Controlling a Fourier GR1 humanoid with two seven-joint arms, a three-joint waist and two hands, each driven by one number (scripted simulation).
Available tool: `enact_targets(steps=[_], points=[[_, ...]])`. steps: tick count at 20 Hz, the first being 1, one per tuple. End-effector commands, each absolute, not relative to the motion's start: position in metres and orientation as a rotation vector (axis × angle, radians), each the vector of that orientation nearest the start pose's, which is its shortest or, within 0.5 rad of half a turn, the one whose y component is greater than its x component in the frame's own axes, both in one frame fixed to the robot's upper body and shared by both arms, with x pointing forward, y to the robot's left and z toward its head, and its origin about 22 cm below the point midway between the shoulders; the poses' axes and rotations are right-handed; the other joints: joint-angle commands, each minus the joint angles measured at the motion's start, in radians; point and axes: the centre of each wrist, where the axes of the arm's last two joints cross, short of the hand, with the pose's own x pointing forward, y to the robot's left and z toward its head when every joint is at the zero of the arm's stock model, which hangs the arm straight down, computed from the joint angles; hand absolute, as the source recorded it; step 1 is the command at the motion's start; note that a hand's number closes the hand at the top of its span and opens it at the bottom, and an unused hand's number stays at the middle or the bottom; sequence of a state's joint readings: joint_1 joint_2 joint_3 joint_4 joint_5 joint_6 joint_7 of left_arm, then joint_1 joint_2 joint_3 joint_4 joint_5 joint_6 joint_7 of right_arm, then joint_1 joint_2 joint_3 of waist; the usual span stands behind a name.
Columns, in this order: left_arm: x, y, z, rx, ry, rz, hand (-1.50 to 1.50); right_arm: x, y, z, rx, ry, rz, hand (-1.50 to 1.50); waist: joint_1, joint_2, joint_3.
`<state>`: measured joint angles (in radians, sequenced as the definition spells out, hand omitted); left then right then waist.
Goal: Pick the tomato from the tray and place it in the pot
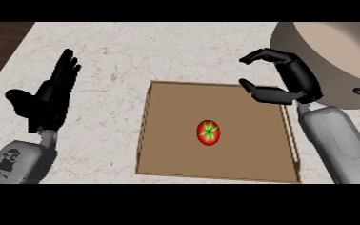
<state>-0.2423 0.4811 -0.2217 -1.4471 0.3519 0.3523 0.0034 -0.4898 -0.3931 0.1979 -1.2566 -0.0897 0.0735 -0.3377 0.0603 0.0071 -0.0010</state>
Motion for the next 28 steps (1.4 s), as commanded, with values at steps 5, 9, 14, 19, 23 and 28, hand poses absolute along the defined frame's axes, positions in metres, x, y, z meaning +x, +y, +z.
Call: enact_targets(steps=[5, 9, 14, 19, 23, 28], points=[[0.286, 0.266, 0.082, 0.173, -1.613, 0.04, 0.0, 0.374, -0.241, 0.026, 0.215, -2.11, 0.676, -1.5, -0.032, -0.002, 0.003], [0.284, 0.272, 0.093, 0.186, -1.628, 0.063, 0.0, 0.385, -0.248, 0.064, 0.257, -2.075, 0.833, -1.5, -0.049, -0.008, 0.001], [0.289, 0.282, 0.086, 0.21, -1.62, 0.074, 0.0, 0.389, -0.222, 0.11, 0.242, -1.845, 1.191, -1.5, -0.059, -0.014, 0.0], [0.286, 0.287, 0.074, 0.204, -1.606, 0.074, 0.0, 0.375, -0.176, 0.134, 0.125, -1.656, 1.548, -1.5, -0.07, -0.018, -0.002], [0.286, 0.282, 0.081, 0.202, -1.607, 0.065, 0.0, 0.366, -0.146, 0.146, 0.071, -1.518, 1.7, -1.5, -0.063, -0.014, 0.0], [0.272, 0.285, 0.059, 0.204, -1.589, 0.069, 0.0, 0.326, -0.132, 0.124, 0.073, -1.405, 1.747, -1.5, -0.066, -0.012, 0.0]])
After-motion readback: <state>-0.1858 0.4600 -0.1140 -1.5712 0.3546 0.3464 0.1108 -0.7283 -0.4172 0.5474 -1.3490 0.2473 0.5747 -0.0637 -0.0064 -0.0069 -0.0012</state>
